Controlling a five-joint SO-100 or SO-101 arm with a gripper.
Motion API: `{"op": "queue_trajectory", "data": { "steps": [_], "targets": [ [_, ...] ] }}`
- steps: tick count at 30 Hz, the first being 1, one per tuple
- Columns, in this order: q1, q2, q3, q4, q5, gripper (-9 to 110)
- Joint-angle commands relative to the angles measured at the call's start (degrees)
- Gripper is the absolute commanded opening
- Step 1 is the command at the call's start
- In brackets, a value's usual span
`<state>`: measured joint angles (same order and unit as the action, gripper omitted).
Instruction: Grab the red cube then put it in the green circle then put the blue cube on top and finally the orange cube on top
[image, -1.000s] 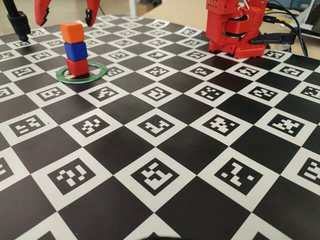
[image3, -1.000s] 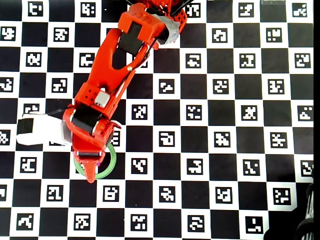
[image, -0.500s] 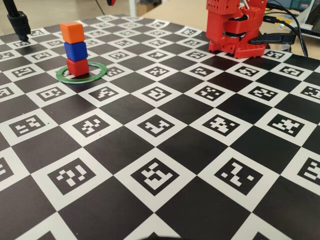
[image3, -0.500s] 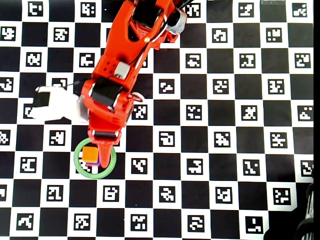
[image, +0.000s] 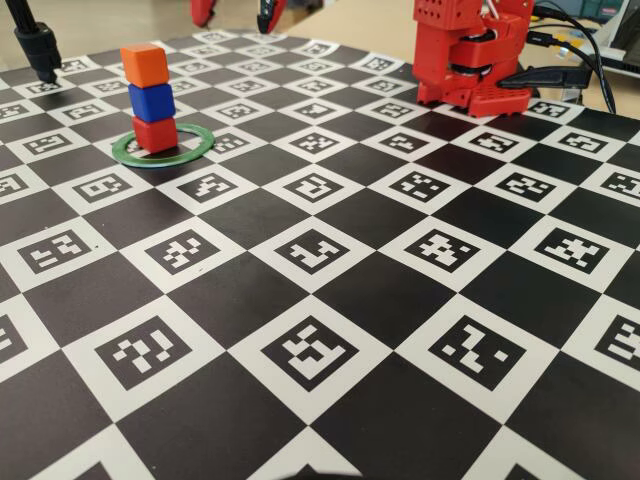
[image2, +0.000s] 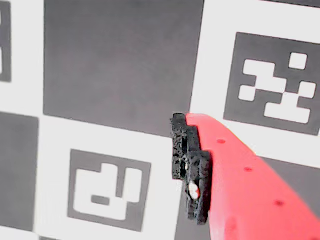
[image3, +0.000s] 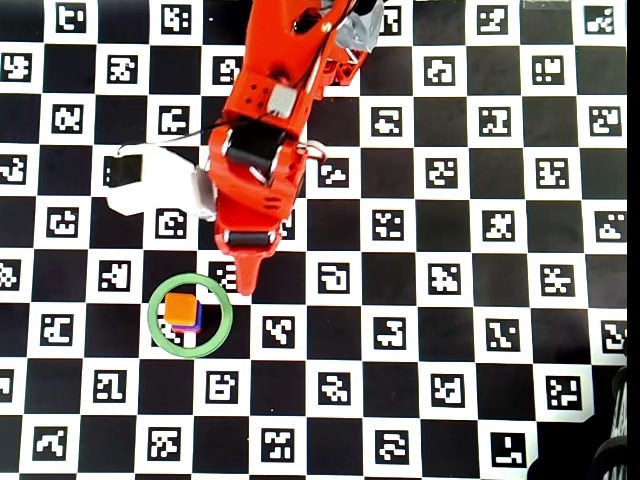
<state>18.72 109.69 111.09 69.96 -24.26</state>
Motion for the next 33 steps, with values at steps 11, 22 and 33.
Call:
{"op": "queue_trajectory", "data": {
  "steps": [11,22,33],
  "targets": [
    [-9.6,36.2,33.0,-18.3,-15.1,-6],
    [-12.5,59.3,56.0,-21.9,-30.4,-6],
    [-14.4,74.5,71.1,-13.2,-39.7,-6]
  ]
}}
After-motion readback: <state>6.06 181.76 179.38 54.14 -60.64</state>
